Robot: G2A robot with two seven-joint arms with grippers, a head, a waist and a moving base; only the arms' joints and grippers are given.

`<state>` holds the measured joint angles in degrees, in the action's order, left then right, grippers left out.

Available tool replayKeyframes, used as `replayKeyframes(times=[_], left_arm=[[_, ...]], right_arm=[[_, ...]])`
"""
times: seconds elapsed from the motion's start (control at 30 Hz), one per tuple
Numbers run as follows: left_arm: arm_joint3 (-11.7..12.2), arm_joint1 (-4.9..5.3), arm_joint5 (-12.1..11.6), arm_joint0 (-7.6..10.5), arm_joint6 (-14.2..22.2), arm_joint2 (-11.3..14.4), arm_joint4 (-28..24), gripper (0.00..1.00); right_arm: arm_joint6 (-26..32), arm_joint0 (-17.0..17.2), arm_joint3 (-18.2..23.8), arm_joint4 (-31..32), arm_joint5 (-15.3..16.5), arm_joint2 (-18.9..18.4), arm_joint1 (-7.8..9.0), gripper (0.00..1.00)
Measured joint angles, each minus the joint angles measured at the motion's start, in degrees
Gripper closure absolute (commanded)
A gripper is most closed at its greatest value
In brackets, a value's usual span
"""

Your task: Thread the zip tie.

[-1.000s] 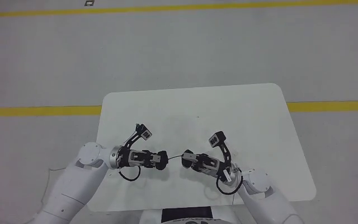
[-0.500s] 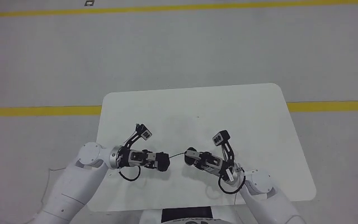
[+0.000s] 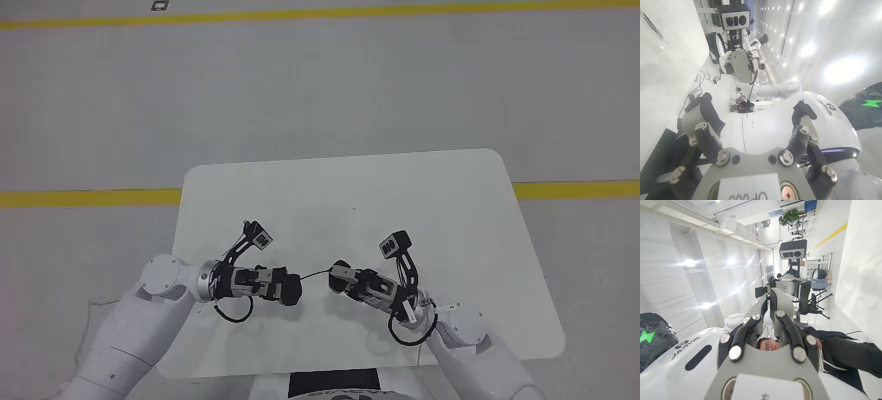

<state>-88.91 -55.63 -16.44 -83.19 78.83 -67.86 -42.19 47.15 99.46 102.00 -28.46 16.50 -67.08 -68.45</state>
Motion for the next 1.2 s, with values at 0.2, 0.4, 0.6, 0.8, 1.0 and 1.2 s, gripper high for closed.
replayKeyframes(times=[0.2, 0.4, 0.6, 0.8, 1.0, 1.2], left_arm=[[1.1, -0.06, -1.3, 1.06, 0.8, 1.7, -1.9, 0.0], [2.0, -0.24, -2.0, 2.29, 0.8, 3.9, -1.9, 0.0], [2.1, -0.32, -2.7, 2.95, -0.1, 4.5, -1.2, 0.0], [1.9, -0.33, -2.6, 2.94, -0.4, 4.6, -1.0, 0.0], [0.5, -0.34, -2.3, 2.84, -3.0, 5.3, 0.4, 0.0], [0.6, -0.27, -2.6, 2.94, -3.5, 5.5, 0.3, 0.0]], right_arm=[[-0.2, 0.1, 0.3, 0.6, 1.4, 1.0, 0.09, 1.0], [-1.0, -0.5, -0.1, 1.0, 1.6, 2.7, 0.03, 1.0], [-1.7, -0.9, -0.1, 1.6, 1.8, 3.4, 0.1, 1.0], [-1.8, -0.9, -0.1, 1.8, 1.8, 3.4, 0.1, 1.0], [-6.0, -0.8, 1.1, 5.0, 2.5, 4.0, 0.08, 1.0], [-9.5, -0.3, 2.0, 8.2, 2.6, 4.3, 0.19, 1.0]])
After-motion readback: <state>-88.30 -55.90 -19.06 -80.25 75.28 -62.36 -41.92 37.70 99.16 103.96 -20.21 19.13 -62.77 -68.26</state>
